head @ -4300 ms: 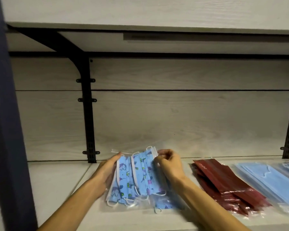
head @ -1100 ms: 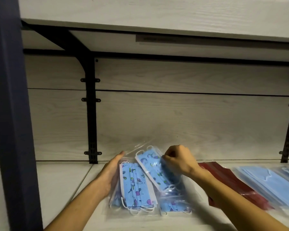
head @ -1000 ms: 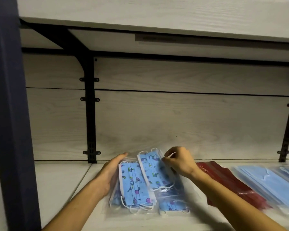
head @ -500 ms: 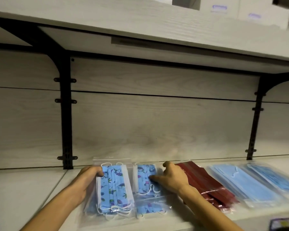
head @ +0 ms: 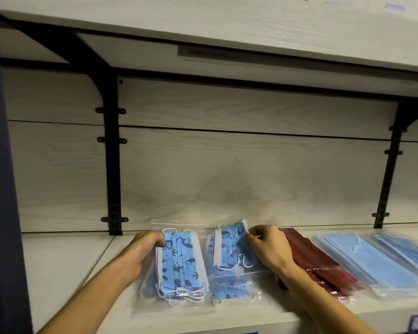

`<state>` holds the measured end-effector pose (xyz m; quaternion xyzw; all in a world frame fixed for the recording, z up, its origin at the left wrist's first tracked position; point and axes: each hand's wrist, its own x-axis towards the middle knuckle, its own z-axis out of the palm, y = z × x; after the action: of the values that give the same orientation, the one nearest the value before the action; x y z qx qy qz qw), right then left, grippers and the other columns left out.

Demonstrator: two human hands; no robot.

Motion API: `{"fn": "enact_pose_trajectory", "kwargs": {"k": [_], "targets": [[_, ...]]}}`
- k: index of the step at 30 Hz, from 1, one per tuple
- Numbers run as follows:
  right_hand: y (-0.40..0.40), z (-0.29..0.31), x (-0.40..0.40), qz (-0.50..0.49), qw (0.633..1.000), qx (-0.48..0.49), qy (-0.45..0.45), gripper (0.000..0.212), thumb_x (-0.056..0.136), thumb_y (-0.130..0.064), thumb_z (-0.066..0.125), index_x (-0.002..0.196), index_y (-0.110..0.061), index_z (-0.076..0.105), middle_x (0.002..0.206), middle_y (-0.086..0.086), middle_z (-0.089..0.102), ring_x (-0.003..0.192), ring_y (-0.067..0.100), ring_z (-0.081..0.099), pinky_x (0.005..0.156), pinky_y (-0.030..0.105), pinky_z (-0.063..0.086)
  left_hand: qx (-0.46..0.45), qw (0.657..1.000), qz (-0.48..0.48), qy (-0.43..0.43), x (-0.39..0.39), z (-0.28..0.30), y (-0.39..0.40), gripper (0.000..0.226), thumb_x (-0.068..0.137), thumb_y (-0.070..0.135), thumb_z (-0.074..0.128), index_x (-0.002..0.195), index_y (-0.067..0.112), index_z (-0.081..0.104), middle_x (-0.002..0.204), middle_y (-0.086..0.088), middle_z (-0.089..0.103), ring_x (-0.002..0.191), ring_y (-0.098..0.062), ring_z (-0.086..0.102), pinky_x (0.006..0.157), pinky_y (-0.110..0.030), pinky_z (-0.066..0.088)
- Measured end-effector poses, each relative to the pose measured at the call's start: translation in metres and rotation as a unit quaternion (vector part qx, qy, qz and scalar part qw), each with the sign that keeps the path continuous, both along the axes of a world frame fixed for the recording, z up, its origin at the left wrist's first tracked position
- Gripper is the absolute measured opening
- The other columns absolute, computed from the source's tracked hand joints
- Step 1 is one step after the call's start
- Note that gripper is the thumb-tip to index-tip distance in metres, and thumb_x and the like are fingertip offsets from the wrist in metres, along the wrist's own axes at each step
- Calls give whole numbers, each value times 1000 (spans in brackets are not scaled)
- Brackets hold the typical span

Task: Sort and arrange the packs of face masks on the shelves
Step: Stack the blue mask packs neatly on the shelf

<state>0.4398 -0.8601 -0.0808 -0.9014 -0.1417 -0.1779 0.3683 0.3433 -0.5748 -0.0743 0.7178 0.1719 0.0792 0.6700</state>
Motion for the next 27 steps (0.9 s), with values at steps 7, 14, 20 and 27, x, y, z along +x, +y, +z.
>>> {"fn": "enact_pose_trajectory", "kwargs": {"k": [7,14,20,27], "targets": [[8,29,-6,49,980,167,-95,17,92,-34,58,89,-28,74,83,-11,75,77,11,72,68,45,62,0,1000,-15,13,3,-4,5,28,76,10,52,100,1,63,107,-28,72,111,-43,65,106,-55,45],[27,47,-8,84,895,435,54,18,93,0,58,98,-8,73,93,10,77,86,28,73,77,53,62,-43,999,-9,23,1,0,5,24,76,12,53,97,5,61,92,-20,72,93,-33,64,107,-49,43],[30,47,-6,88,777,600,170,16,95,0,56,108,8,64,104,23,69,81,28,65,77,36,60,-49,998,14,30,2,-3,10,34,72,14,57,103,2,62,98,-20,74,97,-35,67,106,-52,45],[59,19,-44,123,779,533,308,7,89,1,63,91,8,64,77,21,67,64,27,64,52,32,58,-67,998,1,-10,4,-1,-1,31,93,37,60,92,8,69,94,-18,75,92,-34,70,97,-42,47]]}}
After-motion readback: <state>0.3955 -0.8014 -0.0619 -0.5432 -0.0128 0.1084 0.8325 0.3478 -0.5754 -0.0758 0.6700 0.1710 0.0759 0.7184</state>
